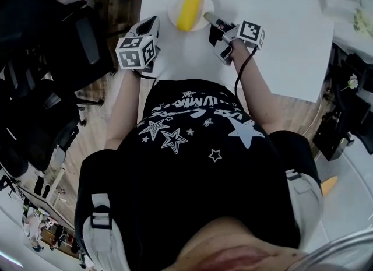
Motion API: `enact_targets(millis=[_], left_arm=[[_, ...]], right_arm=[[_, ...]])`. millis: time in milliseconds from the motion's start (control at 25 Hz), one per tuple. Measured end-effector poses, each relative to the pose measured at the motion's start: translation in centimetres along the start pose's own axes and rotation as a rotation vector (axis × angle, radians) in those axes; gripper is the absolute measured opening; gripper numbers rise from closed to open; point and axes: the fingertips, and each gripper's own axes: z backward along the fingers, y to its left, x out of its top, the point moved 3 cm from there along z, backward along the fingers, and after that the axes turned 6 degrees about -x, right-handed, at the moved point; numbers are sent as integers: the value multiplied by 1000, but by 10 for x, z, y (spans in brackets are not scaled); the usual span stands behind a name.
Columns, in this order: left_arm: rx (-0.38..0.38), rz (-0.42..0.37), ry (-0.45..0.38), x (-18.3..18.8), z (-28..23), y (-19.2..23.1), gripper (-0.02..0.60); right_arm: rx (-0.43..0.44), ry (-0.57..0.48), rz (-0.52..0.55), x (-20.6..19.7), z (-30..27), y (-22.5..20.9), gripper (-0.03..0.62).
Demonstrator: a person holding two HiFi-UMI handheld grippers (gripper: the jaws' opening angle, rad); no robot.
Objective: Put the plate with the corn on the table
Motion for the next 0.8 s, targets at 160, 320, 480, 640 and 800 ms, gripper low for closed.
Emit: enact_targets(millis=[160,320,480,640,800], left_arm=[[0,2,0,-2,3,0,5],[-6,1,5,-5,3,-2,5],[-10,-4,7,-6,4,-1,5],[-15,-10,1,-6,4,-4,5],[-21,-15,0,-4,2,-7,5]], right_arm=[[-32,-23,-7,-1,-2,-1,20],[-90,-29,10,1,-1,-1,17],[-166,-15,56,3,-3,2,15],[-255,16,132,1,-4,5,17],[-326,38,220,-1,-4,6,35]])
